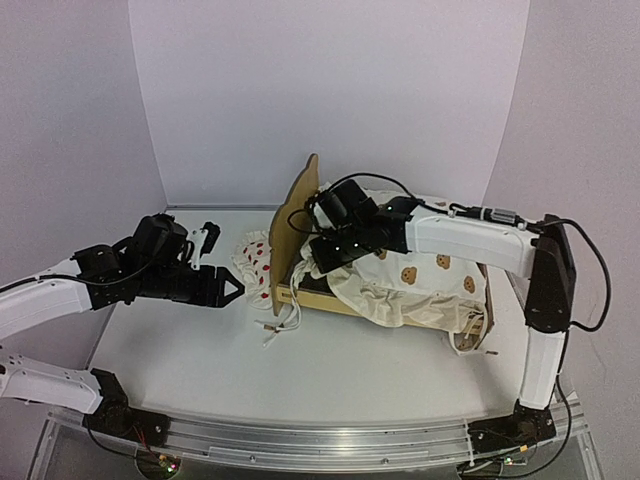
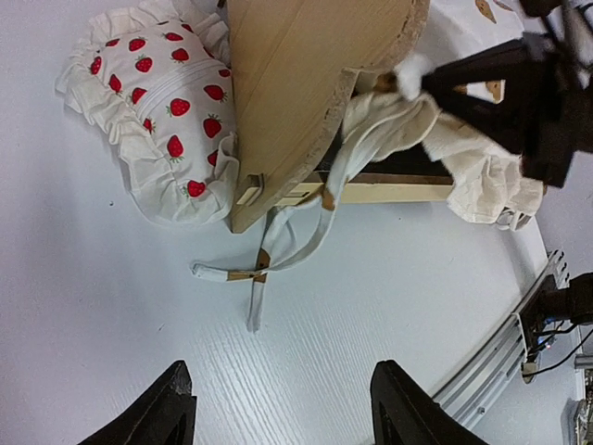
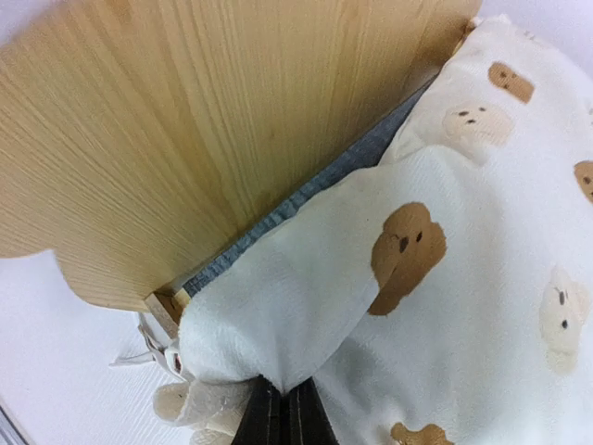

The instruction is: Set up the pet bed

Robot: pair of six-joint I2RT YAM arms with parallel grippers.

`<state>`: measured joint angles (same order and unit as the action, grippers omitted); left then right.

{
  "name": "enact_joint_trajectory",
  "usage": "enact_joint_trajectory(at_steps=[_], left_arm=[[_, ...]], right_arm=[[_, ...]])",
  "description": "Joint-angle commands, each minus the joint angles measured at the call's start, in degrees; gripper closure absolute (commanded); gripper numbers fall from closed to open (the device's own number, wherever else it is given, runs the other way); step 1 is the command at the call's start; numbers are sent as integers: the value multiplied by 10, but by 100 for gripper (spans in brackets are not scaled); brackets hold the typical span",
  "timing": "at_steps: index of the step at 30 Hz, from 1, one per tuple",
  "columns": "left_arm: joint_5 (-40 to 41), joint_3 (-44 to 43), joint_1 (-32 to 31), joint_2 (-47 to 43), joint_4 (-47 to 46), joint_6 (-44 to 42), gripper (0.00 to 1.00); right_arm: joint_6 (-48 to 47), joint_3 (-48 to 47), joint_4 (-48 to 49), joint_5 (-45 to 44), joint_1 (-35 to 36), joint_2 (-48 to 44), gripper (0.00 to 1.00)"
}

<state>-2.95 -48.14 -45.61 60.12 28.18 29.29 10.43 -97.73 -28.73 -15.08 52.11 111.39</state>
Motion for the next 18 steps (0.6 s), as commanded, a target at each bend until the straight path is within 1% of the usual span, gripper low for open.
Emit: enact_joint_trajectory(at_steps=[1, 5, 11, 16, 18], left_arm=[[-40, -37, -14, 18, -39, -25, 40], [-51, -44, -43, 47, -60, -37, 43], [-26, -75, -96, 99, -78, -48, 44], [-21, -102, -117, 142, -104, -55, 46], [-16, -117, -124, 164, -114, -58, 48]], right_arm=[[-36, -27, -6, -40, -15, -68, 100], [-56, -33, -10, -47, -29, -91, 100], [-76, -34, -18, -41, -45, -125, 100], [-78, -1, -20, -21, -52, -155, 100], [-80, 20, -20, -11, -53, -173, 100]])
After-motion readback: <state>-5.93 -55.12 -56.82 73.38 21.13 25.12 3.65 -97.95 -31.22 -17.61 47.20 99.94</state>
